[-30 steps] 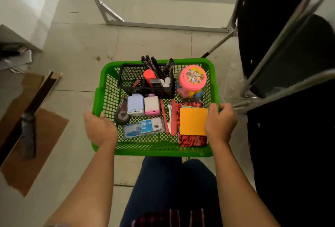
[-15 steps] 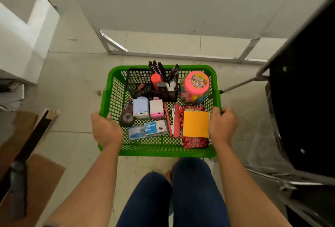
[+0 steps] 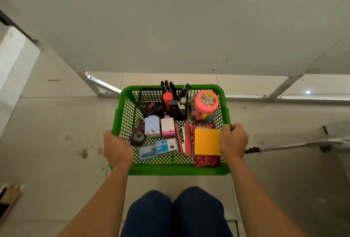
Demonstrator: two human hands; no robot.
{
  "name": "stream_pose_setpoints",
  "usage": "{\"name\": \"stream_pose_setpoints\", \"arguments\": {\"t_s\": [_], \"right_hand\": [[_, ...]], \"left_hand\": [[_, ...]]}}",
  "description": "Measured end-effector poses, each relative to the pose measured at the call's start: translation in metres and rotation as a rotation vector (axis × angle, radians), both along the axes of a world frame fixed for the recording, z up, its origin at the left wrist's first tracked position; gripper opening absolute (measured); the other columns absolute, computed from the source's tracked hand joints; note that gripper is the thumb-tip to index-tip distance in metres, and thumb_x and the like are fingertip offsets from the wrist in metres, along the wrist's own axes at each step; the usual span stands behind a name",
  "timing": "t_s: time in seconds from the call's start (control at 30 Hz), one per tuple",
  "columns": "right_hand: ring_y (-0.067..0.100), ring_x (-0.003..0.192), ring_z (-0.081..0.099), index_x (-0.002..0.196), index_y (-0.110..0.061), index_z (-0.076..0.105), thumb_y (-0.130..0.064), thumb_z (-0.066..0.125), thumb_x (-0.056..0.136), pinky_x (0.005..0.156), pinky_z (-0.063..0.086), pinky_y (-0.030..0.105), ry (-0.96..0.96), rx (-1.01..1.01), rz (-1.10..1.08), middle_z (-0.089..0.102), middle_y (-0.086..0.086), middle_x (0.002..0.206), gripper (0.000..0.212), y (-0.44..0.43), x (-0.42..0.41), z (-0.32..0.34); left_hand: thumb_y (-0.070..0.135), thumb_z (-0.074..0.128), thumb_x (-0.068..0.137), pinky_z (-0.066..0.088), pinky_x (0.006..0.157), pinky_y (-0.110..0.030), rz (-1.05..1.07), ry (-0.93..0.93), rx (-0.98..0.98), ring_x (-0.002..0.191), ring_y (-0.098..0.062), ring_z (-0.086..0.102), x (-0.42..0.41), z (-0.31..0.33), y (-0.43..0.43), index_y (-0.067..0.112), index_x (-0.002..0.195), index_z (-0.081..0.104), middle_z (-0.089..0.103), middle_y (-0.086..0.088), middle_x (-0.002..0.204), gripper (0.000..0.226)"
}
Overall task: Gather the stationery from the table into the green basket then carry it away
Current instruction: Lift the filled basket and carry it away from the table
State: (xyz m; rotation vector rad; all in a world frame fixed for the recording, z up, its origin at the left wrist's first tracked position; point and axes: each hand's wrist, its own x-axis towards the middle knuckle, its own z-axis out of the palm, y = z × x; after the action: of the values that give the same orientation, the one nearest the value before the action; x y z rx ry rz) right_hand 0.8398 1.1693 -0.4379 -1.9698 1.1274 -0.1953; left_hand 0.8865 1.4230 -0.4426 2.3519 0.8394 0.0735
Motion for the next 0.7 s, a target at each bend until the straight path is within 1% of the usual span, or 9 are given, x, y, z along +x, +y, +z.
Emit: {"name": "stream_pose_setpoints", "arguments": {"t_s": [0.1,0.2,0.27,0.33,0.4,0.47,0.53,0.6,0.7], "right_hand": [[0.021,0.070,0.049,0.081,-0.003,0.051,-0.012,0.048,0.091,0.048,0.035,0.025,-0.015,-0.010,-0.009,0.048,0.001,0.068,0.014,-0.010,0.037,-0.063],[0.022,0.077,0.052,0.083,-0.002,0.051,-0.013,0.048,0.092,0.050,0.040,0.025,-0.012,-0.030,-0.023,0.054,0.010,0.081,0.014,-0.018,0.068,-0.125],[0.022,0.077,0.053,0.082,-0.003,0.050,-0.013,0.048,0.093,0.053,0.043,0.028,-0.009,-0.038,-0.020,0.055,0.012,0.084,0.015,-0.022,0.082,-0.160],[0.022,0.077,0.053,0.082,-0.003,0.050,-0.013,0.048,0.093,0.050,0.041,0.026,-0.008,-0.039,-0.017,0.055,0.012,0.084,0.015,-0.025,0.092,-0.187],[0.023,0.078,0.053,0.082,-0.002,0.050,-0.013,0.049,0.093,0.049,0.039,0.024,-0.004,-0.041,-0.012,0.056,0.013,0.084,0.016,-0.028,0.098,-0.209],[0.024,0.077,0.054,0.080,-0.001,0.051,-0.013,0.050,0.092,0.055,0.047,0.030,0.002,-0.044,-0.013,0.057,0.014,0.083,0.017,-0.031,0.101,-0.224],[0.025,0.077,0.055,0.078,-0.001,0.050,-0.012,0.050,0.091,0.062,0.050,0.038,0.020,-0.045,-0.004,0.057,0.015,0.081,0.017,-0.033,0.101,-0.238],[0.026,0.076,0.054,0.078,0.000,0.051,-0.011,0.050,0.091,0.059,0.048,0.035,0.031,-0.043,0.004,0.056,0.016,0.081,0.016,-0.035,0.100,-0.246],[0.025,0.074,0.052,0.084,0.003,0.055,-0.010,0.048,0.092,0.049,0.038,0.025,0.033,-0.048,0.042,0.056,0.016,0.082,0.017,-0.040,0.102,-0.253]], "left_hand": [[0.008,0.043,0.095,0.044,0.080,-0.047,-0.040,-0.022,-0.022,0.098,-0.042,0.056,0.040,-0.062,-0.010,-0.004,0.112,0.049,0.059,-0.027,0.107,0.022],[0.008,0.044,0.095,0.046,0.077,-0.046,-0.081,-0.033,-0.032,0.095,-0.041,0.057,0.075,-0.124,-0.017,-0.004,0.110,0.049,0.059,-0.026,0.104,0.021],[0.008,0.044,0.094,0.047,0.077,-0.045,-0.113,-0.036,-0.042,0.095,-0.040,0.057,0.092,-0.160,-0.019,-0.005,0.110,0.049,0.059,-0.026,0.105,0.021],[0.007,0.044,0.094,0.047,0.076,-0.045,-0.126,-0.029,-0.045,0.096,-0.040,0.057,0.103,-0.185,-0.021,-0.005,0.110,0.049,0.059,-0.025,0.105,0.020],[0.006,0.044,0.094,0.046,0.074,-0.042,-0.142,-0.028,-0.052,0.096,-0.039,0.057,0.108,-0.206,-0.021,-0.004,0.109,0.049,0.059,-0.025,0.105,0.019],[0.005,0.043,0.094,0.045,0.073,-0.042,-0.152,-0.008,-0.063,0.096,-0.039,0.056,0.111,-0.218,-0.023,-0.004,0.109,0.048,0.058,-0.025,0.106,0.018],[0.004,0.044,0.093,0.044,0.075,-0.041,-0.161,0.031,-0.051,0.098,-0.039,0.056,0.111,-0.228,-0.023,-0.005,0.108,0.048,0.057,-0.026,0.107,0.018],[0.002,0.043,0.093,0.043,0.075,-0.041,-0.185,0.045,-0.077,0.096,-0.037,0.055,0.110,-0.234,-0.024,-0.005,0.109,0.048,0.057,-0.027,0.108,0.018],[0.003,0.043,0.094,0.042,0.072,-0.038,-0.218,0.055,-0.122,0.091,-0.031,0.052,0.113,-0.241,-0.026,-0.005,0.109,0.047,0.056,-0.027,0.108,0.018]]}}
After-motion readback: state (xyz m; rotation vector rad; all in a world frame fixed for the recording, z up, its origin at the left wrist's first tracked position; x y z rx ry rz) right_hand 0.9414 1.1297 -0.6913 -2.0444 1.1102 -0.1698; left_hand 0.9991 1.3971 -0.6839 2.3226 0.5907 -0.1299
